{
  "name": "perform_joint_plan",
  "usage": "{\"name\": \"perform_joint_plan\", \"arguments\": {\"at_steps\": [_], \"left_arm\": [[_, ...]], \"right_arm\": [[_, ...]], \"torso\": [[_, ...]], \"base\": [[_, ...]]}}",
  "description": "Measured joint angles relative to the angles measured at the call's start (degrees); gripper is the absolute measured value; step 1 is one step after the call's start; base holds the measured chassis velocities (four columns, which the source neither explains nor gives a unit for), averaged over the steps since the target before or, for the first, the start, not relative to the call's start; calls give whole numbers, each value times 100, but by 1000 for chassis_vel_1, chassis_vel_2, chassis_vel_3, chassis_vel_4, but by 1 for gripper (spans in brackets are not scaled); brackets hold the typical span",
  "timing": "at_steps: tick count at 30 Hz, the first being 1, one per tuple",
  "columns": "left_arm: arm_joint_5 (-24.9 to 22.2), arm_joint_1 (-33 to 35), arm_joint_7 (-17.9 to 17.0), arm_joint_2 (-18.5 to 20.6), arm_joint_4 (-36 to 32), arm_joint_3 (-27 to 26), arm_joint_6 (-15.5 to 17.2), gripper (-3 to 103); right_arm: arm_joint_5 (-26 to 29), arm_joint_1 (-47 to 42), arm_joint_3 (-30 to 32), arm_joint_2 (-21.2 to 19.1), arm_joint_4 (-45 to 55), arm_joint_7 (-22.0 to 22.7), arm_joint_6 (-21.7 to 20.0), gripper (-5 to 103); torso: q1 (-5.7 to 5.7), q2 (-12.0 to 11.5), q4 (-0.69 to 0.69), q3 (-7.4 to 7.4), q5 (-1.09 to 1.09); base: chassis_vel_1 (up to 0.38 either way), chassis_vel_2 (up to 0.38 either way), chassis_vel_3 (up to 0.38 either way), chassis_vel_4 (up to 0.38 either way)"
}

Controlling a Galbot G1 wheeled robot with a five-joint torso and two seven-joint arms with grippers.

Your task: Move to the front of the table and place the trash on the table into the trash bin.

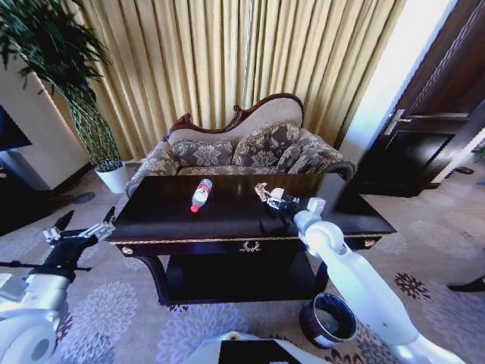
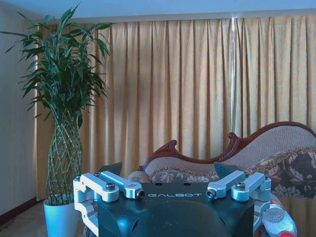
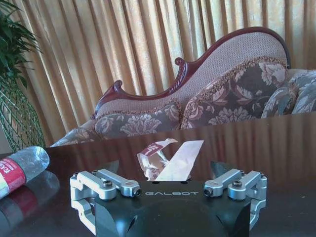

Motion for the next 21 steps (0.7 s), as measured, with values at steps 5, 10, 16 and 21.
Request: {"name": "perform_joint_plan", "arguments": {"at_steps": [5, 10, 16, 21], "left_arm": [[-23, -10, 4, 38, 18, -9, -64, 100], [-44, -24, 4, 54, 68, -25, -130, 100], [-50, -7, -7, 46, 103, -49, -230, 100], [-52, -28, -42, 52, 115, -49, -265, 100]], "right_arm": [[-112, 139, -178, 84, -190, -2, 0, 102], [-135, 222, -268, 103, -272, -8, 68, 93], [-141, 258, -306, 105, -305, -11, 176, 71], [-276, 218, -320, 127, -268, -19, 279, 55]], "torso": [[0, 0, 0, 0, 0], [0, 0, 0, 0, 0], [0, 0, 0, 0, 0], [0, 0, 0, -1, 0]], "base": [[0, 0, 0, 0], [0, 0, 0, 0], [0, 0, 0, 0], [0, 0, 0, 0]]}}
